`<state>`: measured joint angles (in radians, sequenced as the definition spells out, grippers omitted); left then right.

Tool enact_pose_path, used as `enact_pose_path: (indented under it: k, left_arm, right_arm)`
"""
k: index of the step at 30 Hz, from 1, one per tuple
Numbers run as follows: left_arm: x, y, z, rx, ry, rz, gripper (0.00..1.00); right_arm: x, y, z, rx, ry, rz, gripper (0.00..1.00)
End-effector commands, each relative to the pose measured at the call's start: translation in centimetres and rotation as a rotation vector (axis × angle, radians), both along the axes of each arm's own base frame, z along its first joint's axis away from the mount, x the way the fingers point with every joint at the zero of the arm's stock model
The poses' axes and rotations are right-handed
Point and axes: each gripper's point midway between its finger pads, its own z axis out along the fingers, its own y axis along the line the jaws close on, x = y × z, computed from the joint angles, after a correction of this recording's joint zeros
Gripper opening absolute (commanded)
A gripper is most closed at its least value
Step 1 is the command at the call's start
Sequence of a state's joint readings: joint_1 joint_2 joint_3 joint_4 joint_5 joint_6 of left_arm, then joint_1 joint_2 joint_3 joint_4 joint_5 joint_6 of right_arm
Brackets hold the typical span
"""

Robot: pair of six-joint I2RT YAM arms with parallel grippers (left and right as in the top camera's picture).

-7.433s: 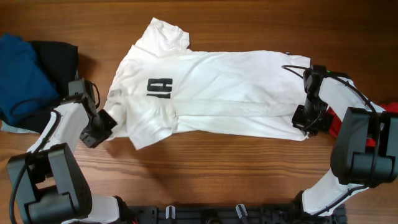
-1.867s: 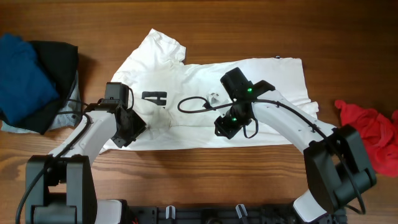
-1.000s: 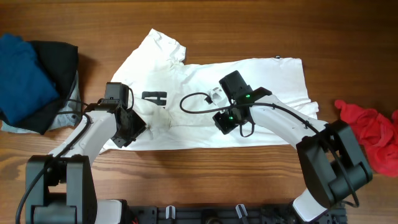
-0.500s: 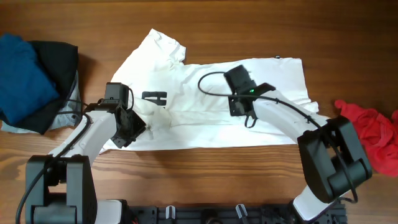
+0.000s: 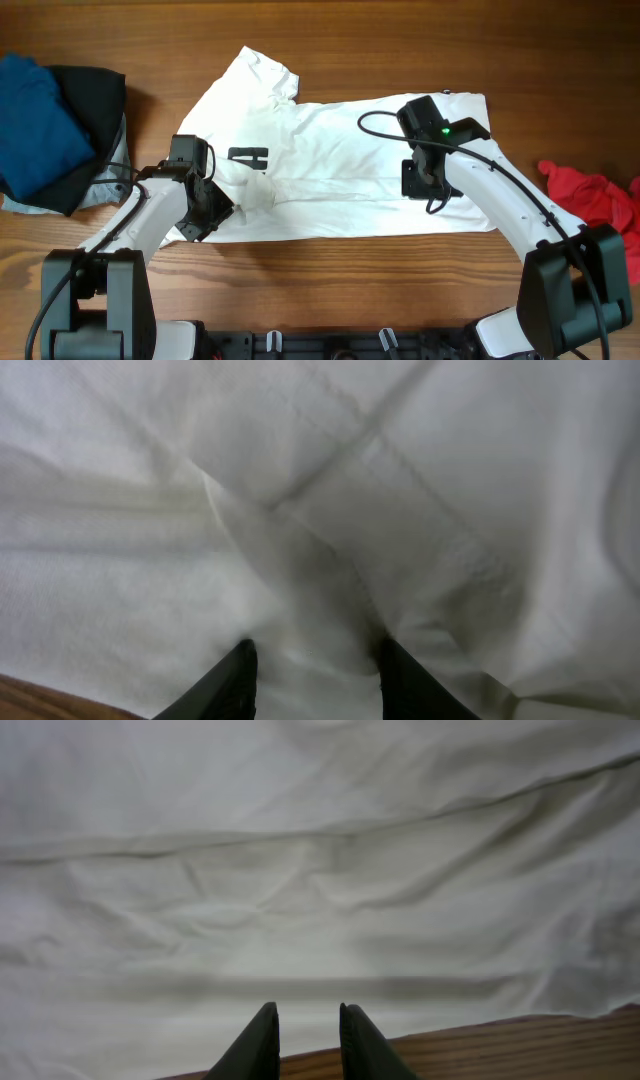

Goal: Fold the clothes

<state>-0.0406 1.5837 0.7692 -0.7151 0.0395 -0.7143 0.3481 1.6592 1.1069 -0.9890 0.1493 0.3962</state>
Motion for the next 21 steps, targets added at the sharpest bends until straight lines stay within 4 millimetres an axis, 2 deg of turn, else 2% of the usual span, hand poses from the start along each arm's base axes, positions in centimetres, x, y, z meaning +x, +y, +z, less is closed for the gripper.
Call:
enact_pose_path:
  k: [1,4,8,16,21]
  left_arm:
    - [-2.7,1.0,-1.8,0.056,0.093,0.012,0.40]
    - [-2.7,1.0,-1.8,0.056,0.094,0.011,0.40]
    - [-2.7,1.0,-1.8,0.056,0.094,0.011,0.40]
    - [-2.7,1.0,-1.8,0.056,0.094,0.011,0.40]
    - [-2.7,1.0,-1.8,0.056,0.094,0.011,0.40]
  right_arm:
    - [-1.6,1.4,-2.4,0.097,0.046,0.008,0.21]
    - [-2.4,3.1,-4.2,0.204,0.061,0.014,0.21]
    - [-2.0,3.4,-5.1,0.229,0.027,0.019,0.22]
    - [0.7,4.4,-4.8,0.270,-0.089,0.032,0.24]
    - [1.3,4.6,-4.7,0.279,-0.115,0.035,0.25]
